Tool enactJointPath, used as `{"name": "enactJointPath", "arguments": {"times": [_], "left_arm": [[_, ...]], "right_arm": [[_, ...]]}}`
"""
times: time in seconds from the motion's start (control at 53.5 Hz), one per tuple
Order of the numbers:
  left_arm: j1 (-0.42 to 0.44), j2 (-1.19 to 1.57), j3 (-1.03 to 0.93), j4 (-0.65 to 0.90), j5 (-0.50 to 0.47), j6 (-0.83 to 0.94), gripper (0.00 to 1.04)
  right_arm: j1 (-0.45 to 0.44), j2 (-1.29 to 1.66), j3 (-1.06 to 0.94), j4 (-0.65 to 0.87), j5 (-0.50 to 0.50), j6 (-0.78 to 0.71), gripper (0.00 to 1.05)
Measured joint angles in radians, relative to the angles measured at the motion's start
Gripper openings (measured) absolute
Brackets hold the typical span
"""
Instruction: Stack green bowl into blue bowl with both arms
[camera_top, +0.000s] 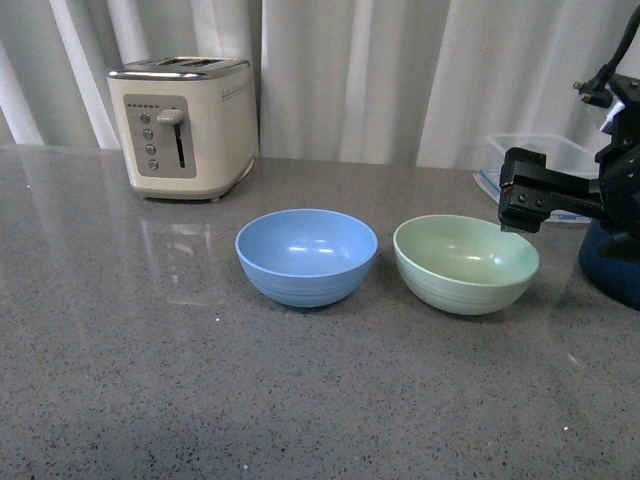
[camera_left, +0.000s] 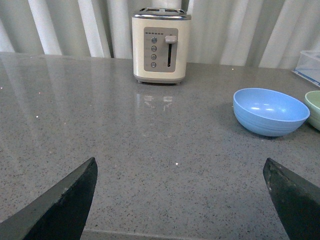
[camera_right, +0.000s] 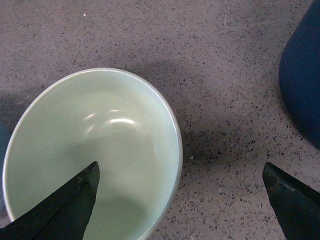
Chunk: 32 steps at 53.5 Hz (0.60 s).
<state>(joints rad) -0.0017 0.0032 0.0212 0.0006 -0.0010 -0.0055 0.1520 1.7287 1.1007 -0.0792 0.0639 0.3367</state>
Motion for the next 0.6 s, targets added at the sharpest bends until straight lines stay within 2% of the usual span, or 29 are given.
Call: {"name": "enactJointPath", "arguments": {"times": [0.299, 0.467, 0.598], "left_arm": [[0.0, 0.0, 0.0, 0.0, 0.0, 0.0, 0.98], [0.0, 0.0, 0.0, 0.0, 0.0, 0.0, 0.98], [0.0, 0.0, 0.0, 0.0, 0.0, 0.0, 0.98]], "right_arm": [[-0.027, 0.128, 0.058, 0.015, 0.039, 0.0, 0.95], [-0.03, 0.17, 0.079, 0.016, 0.052, 0.0, 0.7], [-0.031, 0.184, 0.088, 0.016, 0.053, 0.0, 0.46]]}}
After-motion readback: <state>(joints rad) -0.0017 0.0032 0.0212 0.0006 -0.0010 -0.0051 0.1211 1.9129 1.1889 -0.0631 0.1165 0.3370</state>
